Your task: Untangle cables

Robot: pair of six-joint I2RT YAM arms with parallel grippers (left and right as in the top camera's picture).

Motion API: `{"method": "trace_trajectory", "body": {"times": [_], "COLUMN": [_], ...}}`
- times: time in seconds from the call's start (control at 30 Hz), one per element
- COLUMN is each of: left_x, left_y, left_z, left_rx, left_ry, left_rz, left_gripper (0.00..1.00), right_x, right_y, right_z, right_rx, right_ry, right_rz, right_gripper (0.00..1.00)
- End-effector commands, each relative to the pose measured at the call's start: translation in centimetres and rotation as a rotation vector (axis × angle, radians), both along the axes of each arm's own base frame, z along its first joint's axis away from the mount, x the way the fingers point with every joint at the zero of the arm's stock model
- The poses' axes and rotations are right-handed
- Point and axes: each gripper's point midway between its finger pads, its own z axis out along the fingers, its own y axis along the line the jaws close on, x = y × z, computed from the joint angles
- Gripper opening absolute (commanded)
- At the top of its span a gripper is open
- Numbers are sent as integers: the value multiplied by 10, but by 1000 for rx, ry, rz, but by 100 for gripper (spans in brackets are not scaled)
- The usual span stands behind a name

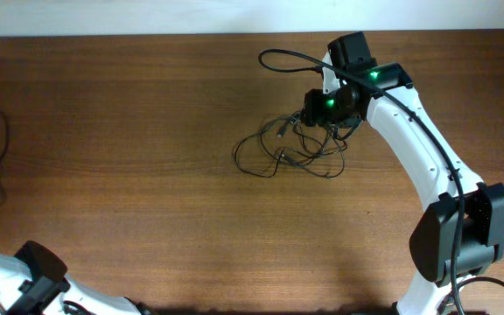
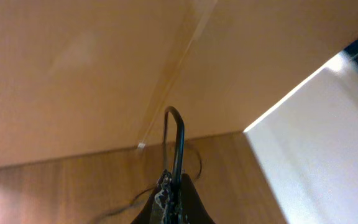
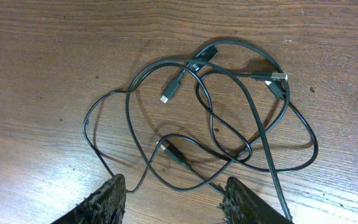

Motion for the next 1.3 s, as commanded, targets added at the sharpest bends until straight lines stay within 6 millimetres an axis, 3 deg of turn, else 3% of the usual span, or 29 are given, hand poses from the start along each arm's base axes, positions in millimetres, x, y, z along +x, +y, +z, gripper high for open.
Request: {"method": "trace_trajectory", "body": {"times": [0.0, 0.13, 0.17, 0.27, 0.3, 0.4, 0.53, 0.63, 0.7, 0.77, 0.93, 1.03, 1.17, 1.27], "left_x": [11, 33, 38, 57, 60, 64, 66, 87, 107, 128, 166, 190, 209, 217], "left_y": [12, 16, 17, 17, 17, 18, 16, 0, -20, -50, -158, -237, -314, -355], "left_z": [-42, -80, -90, -121, -129, -148, -151, -151, -148, -148, -168, -184, -214, -237], "left_rx": [-93, -141, -150, -176, -188, -219, -231, -268, -264, -264, -330, -314, -295, -281], "left_ry": [86, 186, 211, 273, 282, 309, 305, 235, 218, 230, 348, 431, 499, 526], "left_rz": [10, -76, -92, -143, -148, -154, -167, -281, -407, -511, -749, -949, -1126, -1213], "left_gripper": [0, 24, 37, 92, 100, 99, 100, 94, 87, 87, 87, 86, 84, 84], "right_x": [-2, -3, -3, -4, -5, -9, -9, -9, -9, -10, -13, -14, -9, -8], "right_y": [-4, -5, -5, -5, -5, -6, -7, -7, -7, -7, -8, -11, -32, -53], "right_z": [-4, -4, -4, -5, -5, -7, -7, -7, -7, -7, -8, -9, -9, -9], "right_rx": [-14, -15, -16, -17, -18, -23, -24, -24, -24, -25, -28, -21, -9, 22], "right_ry": [14, 19, 20, 25, 29, 45, 46, 47, 47, 52, 67, 85, 101, 133], "right_rz": [-12, -12, -12, -12, -12, -12, -12, -12, -12, -12, -16, -53, -127, -176], "right_gripper": [52, 52, 52, 52, 52, 52, 52, 52, 52, 52, 52, 72, 73, 73]}}
